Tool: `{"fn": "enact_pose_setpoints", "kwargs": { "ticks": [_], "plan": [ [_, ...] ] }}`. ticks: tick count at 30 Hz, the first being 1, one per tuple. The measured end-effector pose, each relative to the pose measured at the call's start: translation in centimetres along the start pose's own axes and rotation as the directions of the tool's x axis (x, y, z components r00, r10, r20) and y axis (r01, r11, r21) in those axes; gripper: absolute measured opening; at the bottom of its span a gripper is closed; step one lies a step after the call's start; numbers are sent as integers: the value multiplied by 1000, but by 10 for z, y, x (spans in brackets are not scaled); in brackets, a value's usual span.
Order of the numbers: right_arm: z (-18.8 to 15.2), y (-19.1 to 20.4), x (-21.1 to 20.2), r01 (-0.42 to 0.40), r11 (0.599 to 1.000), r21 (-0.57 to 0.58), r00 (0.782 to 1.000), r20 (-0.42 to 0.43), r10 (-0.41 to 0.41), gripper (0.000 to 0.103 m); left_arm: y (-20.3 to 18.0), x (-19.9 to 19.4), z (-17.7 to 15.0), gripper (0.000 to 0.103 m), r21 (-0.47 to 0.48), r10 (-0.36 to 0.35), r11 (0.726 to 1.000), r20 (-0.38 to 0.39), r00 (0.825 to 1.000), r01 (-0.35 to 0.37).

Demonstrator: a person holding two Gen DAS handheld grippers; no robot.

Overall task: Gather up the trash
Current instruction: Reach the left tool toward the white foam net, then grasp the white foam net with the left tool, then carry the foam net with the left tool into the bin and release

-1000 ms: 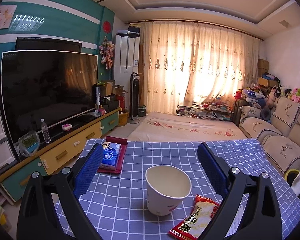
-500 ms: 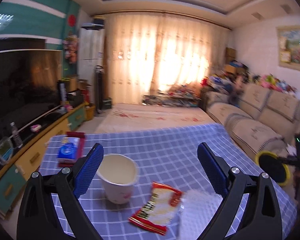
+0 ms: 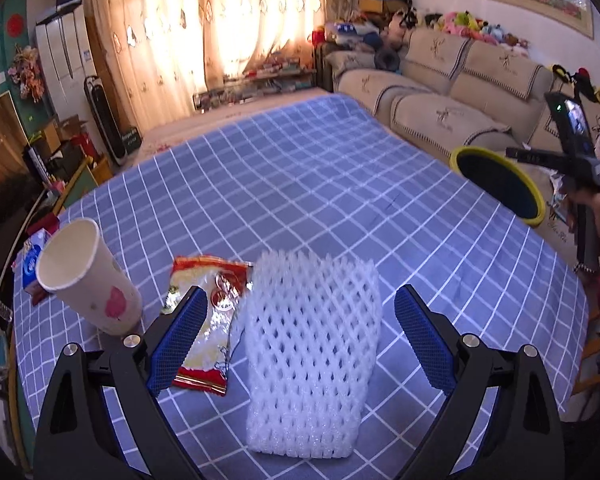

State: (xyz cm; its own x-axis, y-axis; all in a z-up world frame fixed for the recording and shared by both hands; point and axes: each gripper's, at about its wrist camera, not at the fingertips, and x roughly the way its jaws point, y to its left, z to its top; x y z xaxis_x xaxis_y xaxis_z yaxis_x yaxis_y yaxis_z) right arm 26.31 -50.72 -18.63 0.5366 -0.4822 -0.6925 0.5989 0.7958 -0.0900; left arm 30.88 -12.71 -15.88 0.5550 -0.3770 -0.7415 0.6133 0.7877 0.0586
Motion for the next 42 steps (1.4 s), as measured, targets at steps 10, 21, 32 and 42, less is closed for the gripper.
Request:
{"fn": "enact_pose_setpoints", "kwargs": {
  "ticks": [10,21,32,42],
  "plan": [
    [-3,1,3,-31,1000,8,999,-13,31,63,6,34,-14,91,28,-22,999,-131,991,26],
    [-3,0,0,-48,999,17,999,-8,48,63,-5,38,-19,37,53,-78,995,-157,984,87],
    [1,-16,-23,-72,997,41,997,40,70,63,-14,24,0,26,40,-143,988,-136,980,150],
    [-10,-91,-44,-24,992,128,998,68,15,63,-111,25,74,26,160,-279,940,-148,949,302]
  ]
}}
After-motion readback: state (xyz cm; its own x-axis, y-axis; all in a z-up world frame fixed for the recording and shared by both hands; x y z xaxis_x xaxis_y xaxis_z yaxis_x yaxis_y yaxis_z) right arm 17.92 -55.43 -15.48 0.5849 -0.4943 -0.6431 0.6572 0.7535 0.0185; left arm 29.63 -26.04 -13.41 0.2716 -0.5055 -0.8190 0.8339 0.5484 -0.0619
